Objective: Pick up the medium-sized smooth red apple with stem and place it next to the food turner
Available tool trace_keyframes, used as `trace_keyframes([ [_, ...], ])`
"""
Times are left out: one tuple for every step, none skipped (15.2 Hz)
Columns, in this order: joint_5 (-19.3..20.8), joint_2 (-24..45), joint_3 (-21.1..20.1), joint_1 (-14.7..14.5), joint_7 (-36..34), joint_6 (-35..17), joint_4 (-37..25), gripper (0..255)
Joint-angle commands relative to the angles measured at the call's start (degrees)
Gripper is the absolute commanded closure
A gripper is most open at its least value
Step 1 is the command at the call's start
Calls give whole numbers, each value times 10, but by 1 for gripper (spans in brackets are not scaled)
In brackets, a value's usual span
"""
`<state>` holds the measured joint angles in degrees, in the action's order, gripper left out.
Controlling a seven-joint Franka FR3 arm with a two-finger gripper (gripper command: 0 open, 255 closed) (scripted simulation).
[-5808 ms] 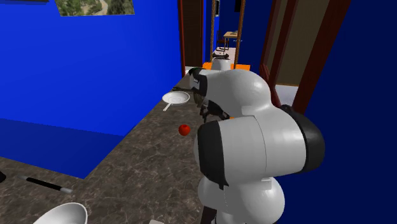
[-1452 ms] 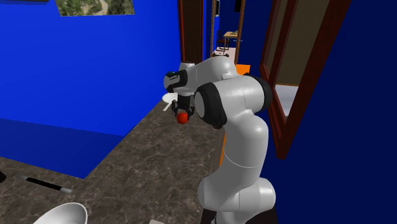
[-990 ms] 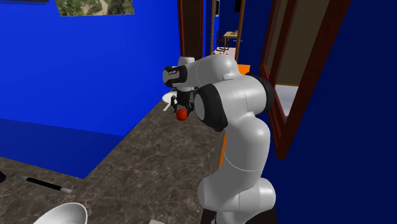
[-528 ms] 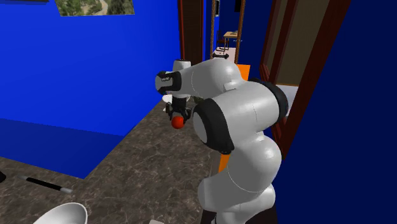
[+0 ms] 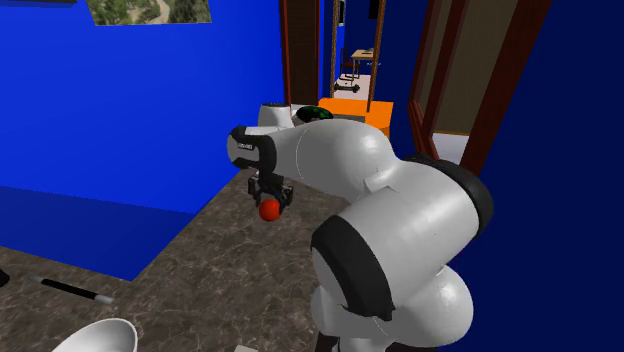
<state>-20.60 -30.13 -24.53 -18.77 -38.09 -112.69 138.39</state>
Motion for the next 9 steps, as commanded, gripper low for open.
trace_keyframes([
  [-19,-44,-7,-19,-14,10,30,255],
  [-26,-64,-10,-29,-21,16,42,255],
  [-34,-83,-13,-38,-29,22,53,255],
  [-42,-101,-17,-48,-37,29,64,255],
  [-50,-120,-21,-58,-46,35,74,255],
  [-58,-138,-25,-68,-55,43,83,255],
  [-65,-156,-29,-79,-65,50,92,255],
  [-73,-174,-34,-90,-76,58,99,255],
  [-81,-191,-39,-101,-87,65,107,255],
])
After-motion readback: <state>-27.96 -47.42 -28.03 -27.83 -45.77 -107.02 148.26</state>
